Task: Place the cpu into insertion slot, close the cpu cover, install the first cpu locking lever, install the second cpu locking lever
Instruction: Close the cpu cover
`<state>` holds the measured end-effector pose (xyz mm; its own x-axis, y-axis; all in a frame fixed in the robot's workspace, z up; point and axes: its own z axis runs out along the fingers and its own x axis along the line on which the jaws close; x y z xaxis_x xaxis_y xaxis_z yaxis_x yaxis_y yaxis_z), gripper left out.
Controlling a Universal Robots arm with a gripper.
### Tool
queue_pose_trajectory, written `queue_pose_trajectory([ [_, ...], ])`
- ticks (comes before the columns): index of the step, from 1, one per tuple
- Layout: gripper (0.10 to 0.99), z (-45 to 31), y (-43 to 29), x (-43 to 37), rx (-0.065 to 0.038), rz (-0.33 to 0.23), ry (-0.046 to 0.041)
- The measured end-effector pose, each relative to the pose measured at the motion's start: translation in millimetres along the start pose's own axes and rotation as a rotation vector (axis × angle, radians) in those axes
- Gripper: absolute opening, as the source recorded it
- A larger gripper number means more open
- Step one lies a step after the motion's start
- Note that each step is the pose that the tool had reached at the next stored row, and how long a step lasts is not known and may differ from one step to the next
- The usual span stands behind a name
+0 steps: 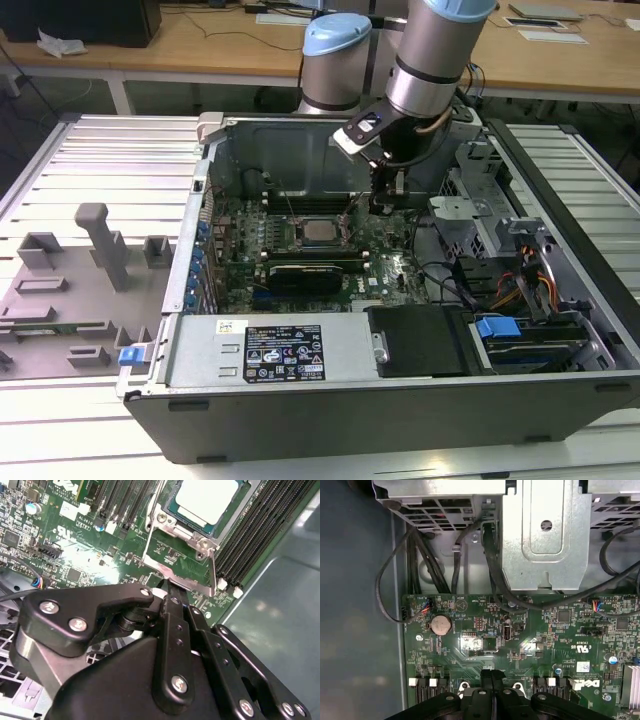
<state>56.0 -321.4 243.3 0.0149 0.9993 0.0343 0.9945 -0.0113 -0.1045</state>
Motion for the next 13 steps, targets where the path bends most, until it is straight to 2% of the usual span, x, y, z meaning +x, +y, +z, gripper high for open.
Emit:
queue_pose_trajectory([
  [4,0.106,0.7,-6.6,0.4,-0.002,0.000,0.0001],
  [8,0.106,2.2,-20.5,1.5,-0.012,-0.001,0.0001],
  [13,0.106,3.5,-32.0,2.9,-0.025,-0.001,0.0003],
])
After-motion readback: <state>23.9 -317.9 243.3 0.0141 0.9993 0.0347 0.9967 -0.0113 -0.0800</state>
